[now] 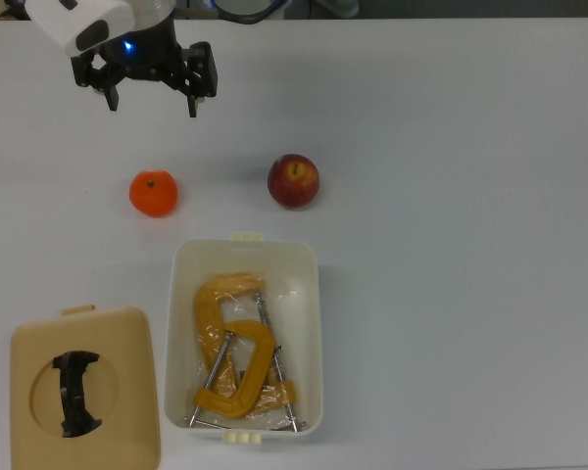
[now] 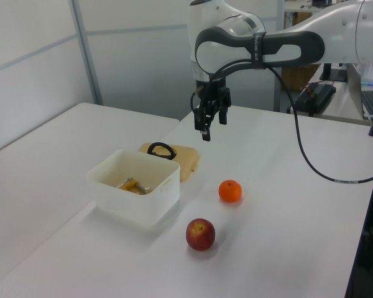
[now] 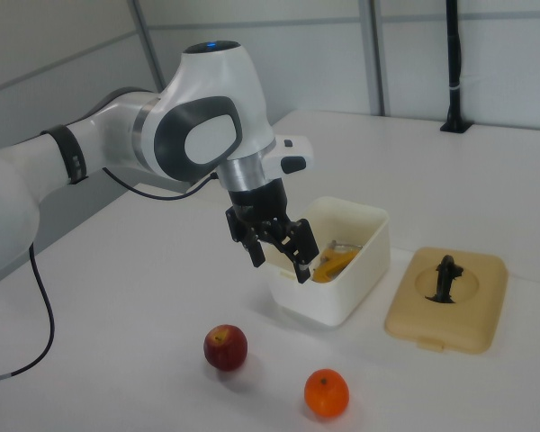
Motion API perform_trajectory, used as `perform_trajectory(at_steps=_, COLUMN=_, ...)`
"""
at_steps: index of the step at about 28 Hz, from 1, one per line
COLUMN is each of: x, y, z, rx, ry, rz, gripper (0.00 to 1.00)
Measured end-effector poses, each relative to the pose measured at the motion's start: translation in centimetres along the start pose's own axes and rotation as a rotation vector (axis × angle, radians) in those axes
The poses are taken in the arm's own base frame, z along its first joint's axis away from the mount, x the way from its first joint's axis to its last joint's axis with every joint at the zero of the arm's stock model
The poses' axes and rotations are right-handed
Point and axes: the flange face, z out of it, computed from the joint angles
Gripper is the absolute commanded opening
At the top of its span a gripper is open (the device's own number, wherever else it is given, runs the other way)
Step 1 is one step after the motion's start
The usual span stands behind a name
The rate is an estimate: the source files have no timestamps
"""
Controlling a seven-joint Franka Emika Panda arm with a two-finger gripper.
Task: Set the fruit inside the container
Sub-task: 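Lower the gripper onto the orange tangerine and close on it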
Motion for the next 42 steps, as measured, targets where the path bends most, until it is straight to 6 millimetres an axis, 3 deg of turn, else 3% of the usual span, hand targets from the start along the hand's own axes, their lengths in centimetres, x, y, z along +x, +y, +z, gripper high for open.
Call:
perform_trajectory(at_steps=10, x=0.1, y=0.3, z=1.4, rx=0.0, ry=0.009, rz=0.005, gripper=1.0)
perform_trajectory(at_steps=17, x=0.1, y=0.5, z=6.6, rx=-0.013, ry=0.025, rz=0.002, gripper=1.0)
perform_trajectory(at_steps=27, x=-1.6, y=-0.4, z=14.6, rx=-0.094, ry=0.009, rz=-0.073, gripper=1.0)
perform_trajectory(at_steps=42, x=-2.2, y=-0.2, z=21.4, rx=-0.146, ry=-0.008, rz=-0.127, gripper=1.0)
